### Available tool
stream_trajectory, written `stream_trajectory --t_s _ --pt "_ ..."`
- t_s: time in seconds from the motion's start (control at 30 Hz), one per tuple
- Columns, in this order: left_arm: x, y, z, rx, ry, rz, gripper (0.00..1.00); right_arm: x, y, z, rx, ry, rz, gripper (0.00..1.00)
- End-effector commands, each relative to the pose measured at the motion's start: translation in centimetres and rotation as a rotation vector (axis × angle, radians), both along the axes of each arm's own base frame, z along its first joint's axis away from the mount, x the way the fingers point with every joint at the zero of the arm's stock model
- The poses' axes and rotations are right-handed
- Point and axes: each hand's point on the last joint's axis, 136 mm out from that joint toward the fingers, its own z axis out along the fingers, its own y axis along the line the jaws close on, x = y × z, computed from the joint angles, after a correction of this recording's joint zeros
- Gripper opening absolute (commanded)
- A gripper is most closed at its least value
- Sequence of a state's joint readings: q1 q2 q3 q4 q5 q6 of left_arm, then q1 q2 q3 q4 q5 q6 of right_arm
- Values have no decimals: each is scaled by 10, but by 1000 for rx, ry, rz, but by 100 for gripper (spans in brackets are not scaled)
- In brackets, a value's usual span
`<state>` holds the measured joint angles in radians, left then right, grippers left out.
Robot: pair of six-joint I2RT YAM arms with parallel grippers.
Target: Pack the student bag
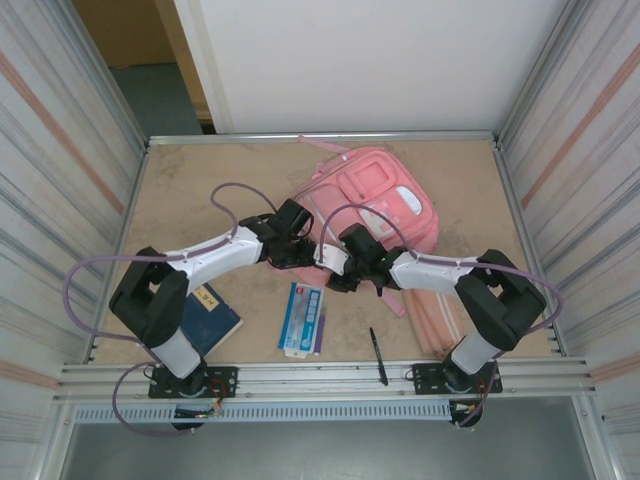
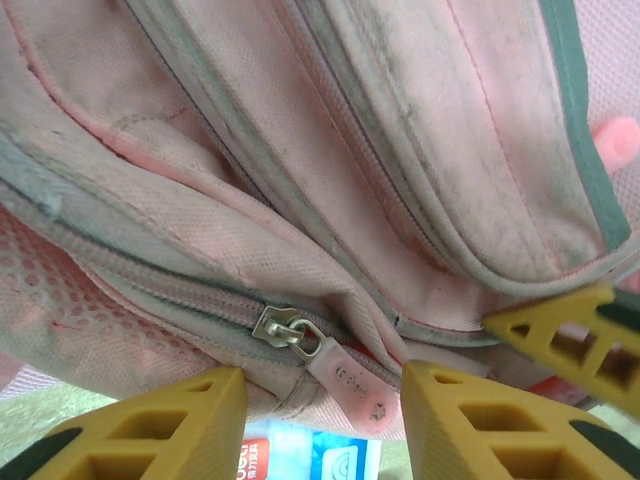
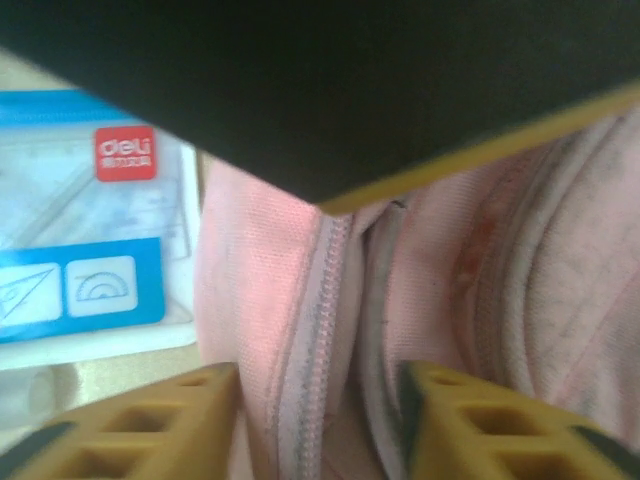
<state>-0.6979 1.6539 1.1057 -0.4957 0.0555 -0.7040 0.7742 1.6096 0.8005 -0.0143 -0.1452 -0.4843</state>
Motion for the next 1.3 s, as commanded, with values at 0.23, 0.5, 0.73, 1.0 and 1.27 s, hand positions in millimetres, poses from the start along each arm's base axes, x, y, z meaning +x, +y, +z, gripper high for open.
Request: stream_trajectory --t_s 0.23,0.5,0.73,1.0,1.27 --pt "21 62 -12 83 -5 149 28 8 5 13 -60 -50 77 1" --pt "8 83 -23 -14 7 178 26 39 12 44 -107 -204 153 0" --pt "-16 47 -38 -141 43 80 24 50 -9 54 -92 -302 142 5" --pt "-27 -13 -43 -286 89 -36 23 50 -27 73 47 -293 -40 47" --pt "-38 -64 -22 -379 75 -123 24 72 -94 106 302 -143 -624 100"
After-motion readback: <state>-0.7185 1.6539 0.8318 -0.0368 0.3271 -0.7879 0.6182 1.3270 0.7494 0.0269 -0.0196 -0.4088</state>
